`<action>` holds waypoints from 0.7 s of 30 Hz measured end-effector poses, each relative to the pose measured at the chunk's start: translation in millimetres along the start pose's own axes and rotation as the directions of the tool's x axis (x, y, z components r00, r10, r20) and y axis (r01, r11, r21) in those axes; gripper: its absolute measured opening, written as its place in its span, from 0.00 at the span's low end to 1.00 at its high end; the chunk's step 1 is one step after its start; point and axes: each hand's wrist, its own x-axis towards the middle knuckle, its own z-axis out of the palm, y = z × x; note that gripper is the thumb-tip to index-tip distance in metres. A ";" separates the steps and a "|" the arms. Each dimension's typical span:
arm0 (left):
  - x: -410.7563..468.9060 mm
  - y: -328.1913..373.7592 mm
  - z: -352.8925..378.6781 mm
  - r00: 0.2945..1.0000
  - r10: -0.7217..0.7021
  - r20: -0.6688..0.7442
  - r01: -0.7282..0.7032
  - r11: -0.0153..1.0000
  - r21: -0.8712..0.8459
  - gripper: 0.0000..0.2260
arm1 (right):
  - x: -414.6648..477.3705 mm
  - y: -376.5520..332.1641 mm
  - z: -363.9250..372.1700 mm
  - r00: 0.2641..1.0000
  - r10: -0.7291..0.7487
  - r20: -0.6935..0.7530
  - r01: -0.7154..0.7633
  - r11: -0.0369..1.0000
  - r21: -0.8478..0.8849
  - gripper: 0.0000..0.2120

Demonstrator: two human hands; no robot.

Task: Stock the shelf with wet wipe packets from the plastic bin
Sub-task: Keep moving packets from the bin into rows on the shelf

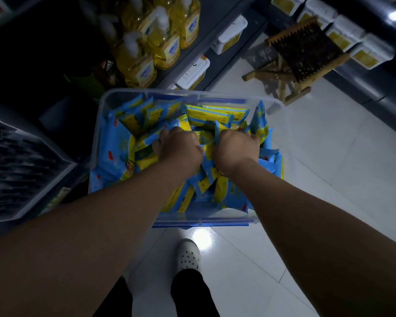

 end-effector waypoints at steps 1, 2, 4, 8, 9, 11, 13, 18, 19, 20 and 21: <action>-0.9 0.1 -2.7 1.000 -0.002 -0.018 0.001 0.999 -0.039 0.06 | -1.8 -0.1 -3.2 1.000 0.000 -0.014 0.001 1.000 0.025 0.07; -1.5 0.3 -6.6 0.999 0.005 -0.033 -0.008 0.995 -0.101 0.06 | -3.8 0.0 -6.6 0.999 -0.001 -0.041 0.003 0.998 0.058 0.05; -4.0 3.1 -18.0 0.999 0.029 -0.021 -0.034 0.952 -0.304 0.11 | -9.7 -0.1 -17.0 0.995 -0.010 -0.100 0.027 0.985 0.170 0.04; -18.4 18.0 -52.8 0.999 -0.033 0.031 0.045 0.774 -0.632 0.12 | -29.1 -1.3 -47.8 0.988 -0.013 -0.155 0.089 0.868 0.488 0.16; -23.7 21.8 -63.6 0.998 -0.045 0.038 0.059 0.754 -0.654 0.10 | -34.6 -1.4 -57.6 0.985 -0.004 -0.174 0.099 0.834 0.543 0.16; -36.5 28.2 -86.4 0.998 -0.050 0.041 0.065 0.732 -0.678 0.08 | -45.4 -1.2 -78.0 0.979 0.010 -0.206 0.123 0.773 0.623 0.14; -49.9 34.1 -111.2 0.998 -0.051 0.049 0.070 0.692 -0.719 0.09 | -55.2 0.5 -99.3 0.968 0.016 -0.250 0.161 0.726 0.668 0.10; -87.9 53.3 -179.3 0.999 -0.023 -0.023 -0.002 0.671 -0.742 0.11 | -77.3 4.2 -158.1 0.936 0.062 -0.346 0.232 0.632 0.740 0.05; -96.1 58.3 -193.7 0.999 -0.015 -0.037 -0.018 0.664 -0.747 0.11 | -82.3 4.0 -171.6 0.930 0.067 -0.363 0.246 0.619 0.746 0.06; -105.0 64.0 -208.4 0.998 -0.008 -0.066 -0.045 0.658 -0.752 0.11 | -87.3 3.4 -185.7 0.924 0.072 -0.375 0.260 0.600 0.756 0.07; -113.7 69.5 -222.9 0.995 -0.007 -0.104 -0.074 0.662 -0.746 0.11 | -92.6 2.2 -200.3 0.920 0.072 -0.385 0.276 0.578 0.768 0.07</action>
